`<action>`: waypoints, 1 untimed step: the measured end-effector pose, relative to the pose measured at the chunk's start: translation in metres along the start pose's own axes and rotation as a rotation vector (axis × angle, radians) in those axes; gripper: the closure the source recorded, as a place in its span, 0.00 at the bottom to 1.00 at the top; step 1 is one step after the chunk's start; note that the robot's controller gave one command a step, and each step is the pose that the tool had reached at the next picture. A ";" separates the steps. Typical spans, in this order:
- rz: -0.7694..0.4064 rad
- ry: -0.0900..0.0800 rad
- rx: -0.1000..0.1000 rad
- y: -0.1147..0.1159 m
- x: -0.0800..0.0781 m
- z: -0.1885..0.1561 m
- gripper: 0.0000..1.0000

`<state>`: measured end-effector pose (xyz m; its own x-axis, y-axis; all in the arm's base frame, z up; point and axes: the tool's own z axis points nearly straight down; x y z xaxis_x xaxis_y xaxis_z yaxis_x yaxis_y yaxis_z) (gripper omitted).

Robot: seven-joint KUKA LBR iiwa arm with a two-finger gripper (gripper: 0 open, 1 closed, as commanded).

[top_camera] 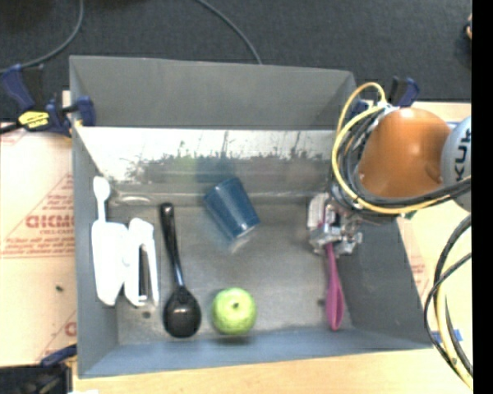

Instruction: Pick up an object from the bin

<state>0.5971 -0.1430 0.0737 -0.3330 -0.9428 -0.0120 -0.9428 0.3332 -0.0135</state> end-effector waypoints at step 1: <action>0.000 0.000 -0.004 0.002 0.000 -0.005 1.00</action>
Offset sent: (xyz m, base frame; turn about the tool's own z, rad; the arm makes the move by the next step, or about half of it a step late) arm -0.0001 0.0000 0.0298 0.0000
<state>0.5954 -0.1427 0.0790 -0.3327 -0.9429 -0.0116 -0.9429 0.3329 -0.0093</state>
